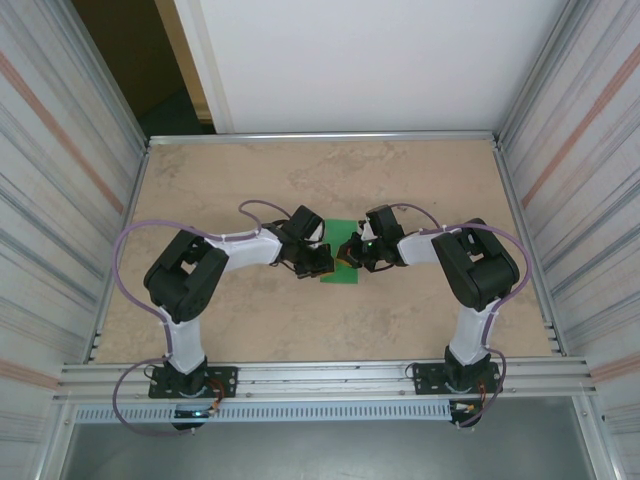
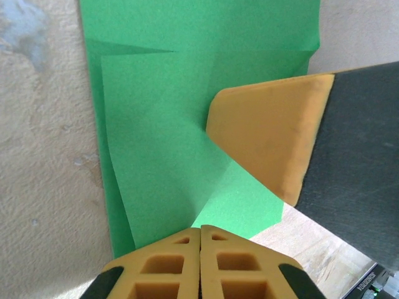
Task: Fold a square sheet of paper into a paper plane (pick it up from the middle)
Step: Fold the triangle a second time at the center of the table.
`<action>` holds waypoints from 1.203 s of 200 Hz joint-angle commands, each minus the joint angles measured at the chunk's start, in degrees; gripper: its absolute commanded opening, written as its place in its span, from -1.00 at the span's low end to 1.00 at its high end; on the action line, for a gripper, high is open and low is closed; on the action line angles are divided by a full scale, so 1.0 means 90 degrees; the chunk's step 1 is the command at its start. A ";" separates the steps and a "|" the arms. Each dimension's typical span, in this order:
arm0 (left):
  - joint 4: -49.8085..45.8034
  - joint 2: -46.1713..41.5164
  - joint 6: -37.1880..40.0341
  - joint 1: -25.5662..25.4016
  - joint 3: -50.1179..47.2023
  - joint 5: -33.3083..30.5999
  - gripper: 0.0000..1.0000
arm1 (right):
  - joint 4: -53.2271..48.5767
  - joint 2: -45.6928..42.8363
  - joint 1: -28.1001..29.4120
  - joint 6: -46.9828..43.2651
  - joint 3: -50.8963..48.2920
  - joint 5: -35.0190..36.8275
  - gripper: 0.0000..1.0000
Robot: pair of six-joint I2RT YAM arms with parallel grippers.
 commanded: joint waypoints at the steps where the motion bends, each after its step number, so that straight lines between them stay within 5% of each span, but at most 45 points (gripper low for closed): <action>1: -0.0236 0.0102 0.0126 -0.0015 0.0043 -0.0052 -0.83 | -0.0975 0.0561 -0.0063 0.0131 -0.0273 0.0697 -0.96; 240: -0.0255 -0.0059 0.0146 0.0189 -0.0374 -0.0148 -0.85 | -0.1001 0.0616 -0.0072 0.0112 -0.0263 0.0714 -0.96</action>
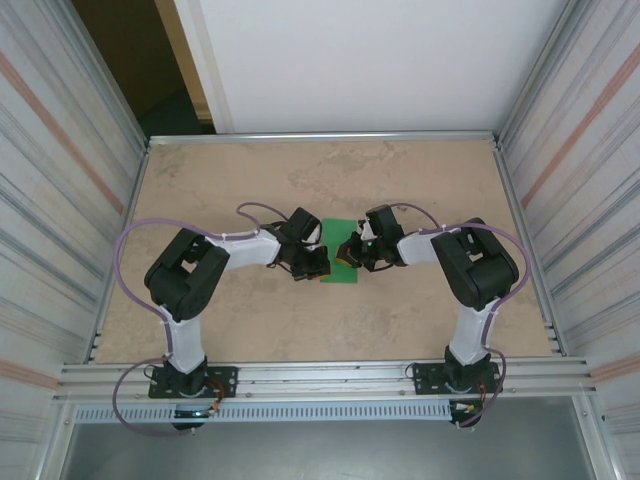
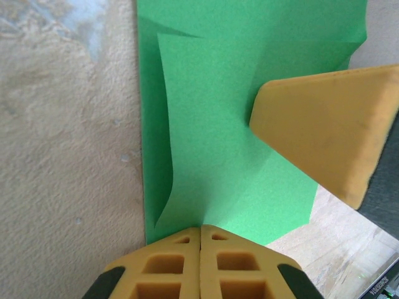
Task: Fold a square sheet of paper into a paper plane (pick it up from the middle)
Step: Fold the triangle a second time at the center of the table.
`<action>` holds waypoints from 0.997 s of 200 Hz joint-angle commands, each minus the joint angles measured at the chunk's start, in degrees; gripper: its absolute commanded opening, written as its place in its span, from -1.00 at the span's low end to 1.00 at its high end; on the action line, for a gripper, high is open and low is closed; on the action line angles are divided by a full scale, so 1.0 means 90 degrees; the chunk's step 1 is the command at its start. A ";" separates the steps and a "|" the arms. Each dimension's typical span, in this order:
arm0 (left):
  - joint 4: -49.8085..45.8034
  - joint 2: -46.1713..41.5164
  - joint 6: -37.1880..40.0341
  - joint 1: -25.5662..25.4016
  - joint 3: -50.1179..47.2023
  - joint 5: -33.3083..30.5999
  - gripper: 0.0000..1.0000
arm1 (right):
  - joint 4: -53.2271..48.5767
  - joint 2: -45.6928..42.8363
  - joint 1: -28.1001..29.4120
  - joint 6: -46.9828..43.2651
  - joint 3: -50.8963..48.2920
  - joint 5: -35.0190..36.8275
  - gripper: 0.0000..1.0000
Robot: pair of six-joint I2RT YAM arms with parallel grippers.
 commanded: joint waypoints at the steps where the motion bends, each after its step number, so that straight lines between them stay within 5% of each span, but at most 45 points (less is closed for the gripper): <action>1: -0.0241 -0.0101 0.0124 0.0078 -0.0227 -0.0125 -0.85 | -0.1064 0.0577 -0.0065 0.0112 -0.0275 0.0715 -0.96; 113: 0.0061 -0.0193 0.0029 0.0142 -0.0746 0.0044 -0.88 | -0.1953 -0.1046 -0.0043 -0.1210 0.0630 0.0075 -0.86; 199: 0.0142 -0.0225 -0.0001 0.0142 -0.0775 0.0066 -0.88 | -0.1817 -0.0331 0.0369 -0.1079 0.0740 0.0092 -0.95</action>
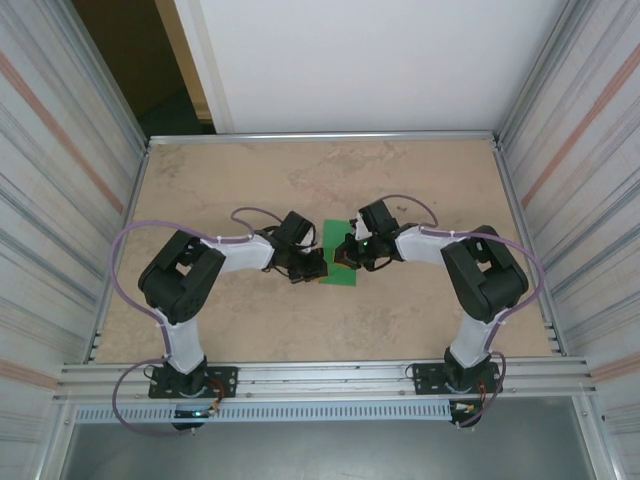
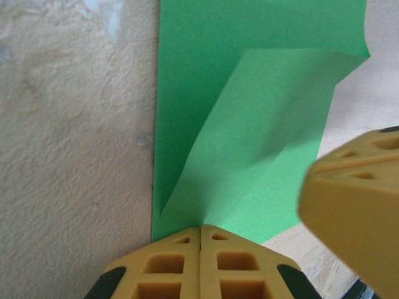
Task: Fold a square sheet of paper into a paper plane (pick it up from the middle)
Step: Fold the triangle a second time at the center of the table.
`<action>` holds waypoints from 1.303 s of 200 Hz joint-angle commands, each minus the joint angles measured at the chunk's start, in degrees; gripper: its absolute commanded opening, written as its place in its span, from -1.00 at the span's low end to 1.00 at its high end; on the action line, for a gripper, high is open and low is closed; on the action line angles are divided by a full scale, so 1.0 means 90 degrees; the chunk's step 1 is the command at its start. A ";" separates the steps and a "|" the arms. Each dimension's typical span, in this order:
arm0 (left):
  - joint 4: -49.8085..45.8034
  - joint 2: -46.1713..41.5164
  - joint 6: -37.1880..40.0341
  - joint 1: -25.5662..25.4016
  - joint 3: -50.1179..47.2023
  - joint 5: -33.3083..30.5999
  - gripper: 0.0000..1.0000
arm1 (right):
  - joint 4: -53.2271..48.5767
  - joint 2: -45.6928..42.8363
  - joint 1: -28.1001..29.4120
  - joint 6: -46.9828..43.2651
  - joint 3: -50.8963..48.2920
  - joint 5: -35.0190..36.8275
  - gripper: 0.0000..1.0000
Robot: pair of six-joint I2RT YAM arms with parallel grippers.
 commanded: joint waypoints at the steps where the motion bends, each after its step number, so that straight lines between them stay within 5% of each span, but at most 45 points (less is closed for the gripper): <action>1: -0.0492 -0.0017 0.0000 0.0023 -0.0224 -0.0181 -0.88 | -0.0082 0.0261 0.0030 -0.0054 0.0223 0.0029 -0.95; 260: -0.0291 0.0143 -0.0007 0.0126 0.0090 0.0148 -0.87 | -0.0383 0.1034 -0.0020 -0.0145 0.0003 0.0491 -0.96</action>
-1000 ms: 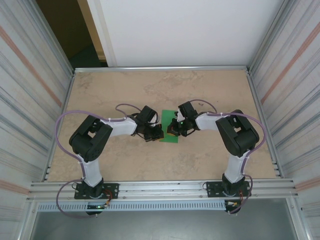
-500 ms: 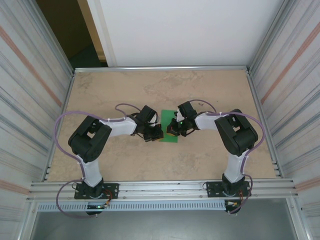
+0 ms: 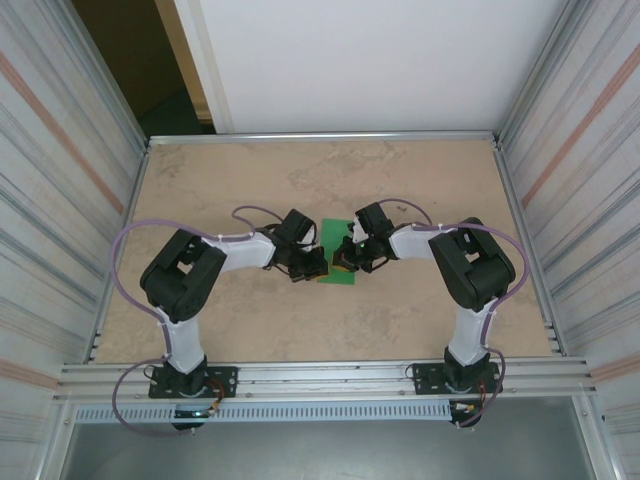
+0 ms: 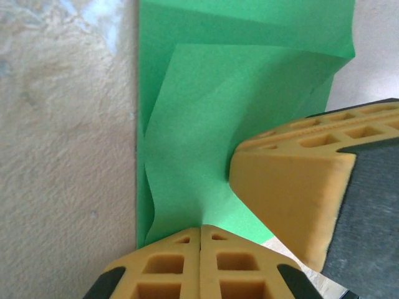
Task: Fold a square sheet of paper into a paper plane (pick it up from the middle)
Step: Fold the triangle a second time at the center of the table.
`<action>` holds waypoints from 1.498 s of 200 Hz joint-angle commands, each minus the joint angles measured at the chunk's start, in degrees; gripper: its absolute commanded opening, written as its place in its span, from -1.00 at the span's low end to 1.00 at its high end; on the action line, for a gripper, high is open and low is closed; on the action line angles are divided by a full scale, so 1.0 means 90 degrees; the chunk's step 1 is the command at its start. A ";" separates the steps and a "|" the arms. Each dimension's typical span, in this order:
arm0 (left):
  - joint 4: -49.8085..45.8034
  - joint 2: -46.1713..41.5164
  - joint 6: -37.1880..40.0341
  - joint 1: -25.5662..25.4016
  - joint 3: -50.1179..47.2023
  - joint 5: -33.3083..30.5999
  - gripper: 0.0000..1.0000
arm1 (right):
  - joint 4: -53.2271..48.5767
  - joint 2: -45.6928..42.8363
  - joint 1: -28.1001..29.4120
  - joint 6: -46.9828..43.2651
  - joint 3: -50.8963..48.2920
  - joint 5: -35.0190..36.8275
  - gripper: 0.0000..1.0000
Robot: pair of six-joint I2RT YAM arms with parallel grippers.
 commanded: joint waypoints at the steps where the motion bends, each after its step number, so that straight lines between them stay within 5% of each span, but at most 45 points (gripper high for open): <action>1: -0.0099 0.0066 0.0017 0.0082 -0.0118 0.0105 -0.87 | -0.0505 0.0431 -0.0021 -0.0134 -0.0162 0.0542 -0.96; 78: 0.0214 -0.1020 -0.0313 0.0346 -0.1731 0.0512 -0.87 | -0.0751 0.0441 -0.0115 -0.0277 -0.0243 0.0616 -0.96; 116: 0.0195 -0.1791 -0.0411 0.0471 -0.1475 0.0257 -0.86 | -0.0762 0.0394 -0.0108 -0.0287 -0.0231 0.0547 -0.96; 188: 0.0768 -0.0484 -0.0587 0.0189 -0.0385 0.0289 -0.89 | -0.0644 0.0401 -0.0108 -0.0184 -0.0218 0.0478 -0.96; 299: 0.0430 -0.0165 -0.0494 0.0189 -0.0839 -0.0059 -0.93 | -0.0762 -0.0135 -0.0118 -0.0449 0.0165 0.0343 -0.96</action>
